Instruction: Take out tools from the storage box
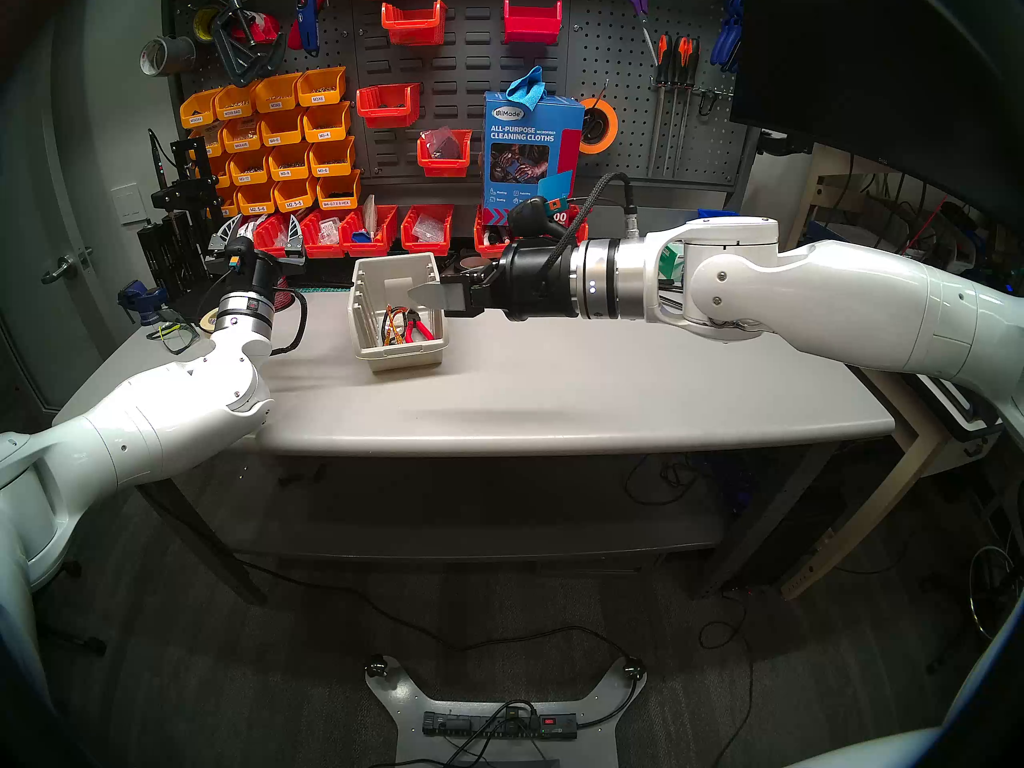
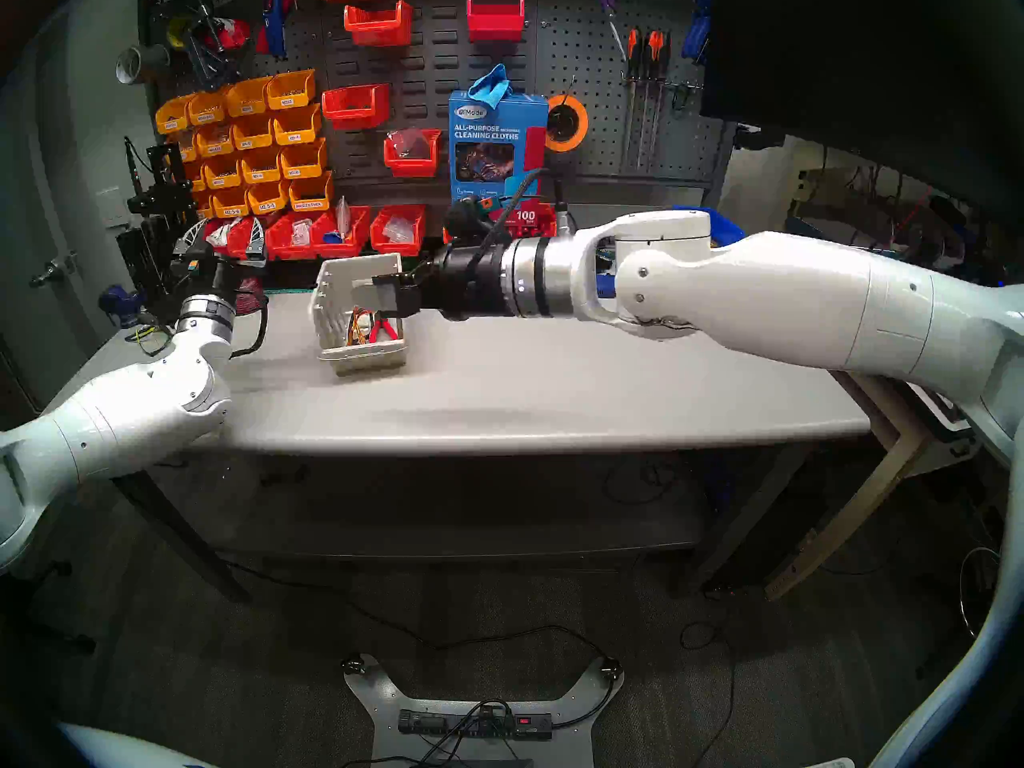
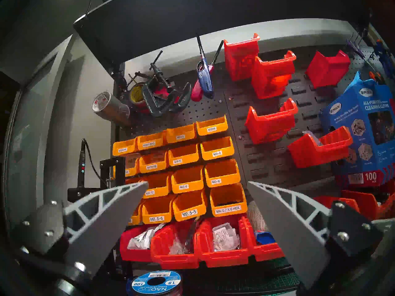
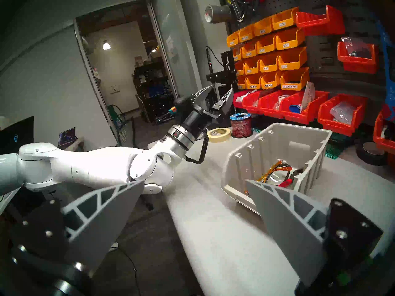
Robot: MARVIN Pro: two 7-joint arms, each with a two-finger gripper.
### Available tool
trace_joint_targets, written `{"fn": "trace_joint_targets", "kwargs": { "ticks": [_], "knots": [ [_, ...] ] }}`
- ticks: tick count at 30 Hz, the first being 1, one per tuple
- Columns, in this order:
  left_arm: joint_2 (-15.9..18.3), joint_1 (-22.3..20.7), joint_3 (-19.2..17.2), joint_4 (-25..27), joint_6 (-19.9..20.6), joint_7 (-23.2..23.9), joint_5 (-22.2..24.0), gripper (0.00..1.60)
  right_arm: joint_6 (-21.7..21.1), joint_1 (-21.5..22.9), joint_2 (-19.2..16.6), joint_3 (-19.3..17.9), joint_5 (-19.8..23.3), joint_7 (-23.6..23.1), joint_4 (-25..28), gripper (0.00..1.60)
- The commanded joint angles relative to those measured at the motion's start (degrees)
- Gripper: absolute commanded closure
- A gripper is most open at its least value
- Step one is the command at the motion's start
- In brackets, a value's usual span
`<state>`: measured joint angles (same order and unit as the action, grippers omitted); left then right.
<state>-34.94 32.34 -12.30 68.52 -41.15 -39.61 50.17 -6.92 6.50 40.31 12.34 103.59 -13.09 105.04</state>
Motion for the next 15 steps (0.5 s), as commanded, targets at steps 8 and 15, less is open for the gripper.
{"fn": "trace_joint_targets", "kwargs": {
  "ticks": [8, 15],
  "knots": [
    [0.1, -0.7, -0.5, -0.2, -0.1, 0.1, 0.0, 0.00, 1.7, -3.0, 10.6, 0.1, 2.5, 7.3, -11.6, 0.00],
    [0.1, -0.7, -0.5, -0.2, -0.1, 0.1, 0.0, 0.00, 0.8, -4.5, 14.2, -0.8, 2.3, 8.6, -16.6, 0.00]
  ]
}}
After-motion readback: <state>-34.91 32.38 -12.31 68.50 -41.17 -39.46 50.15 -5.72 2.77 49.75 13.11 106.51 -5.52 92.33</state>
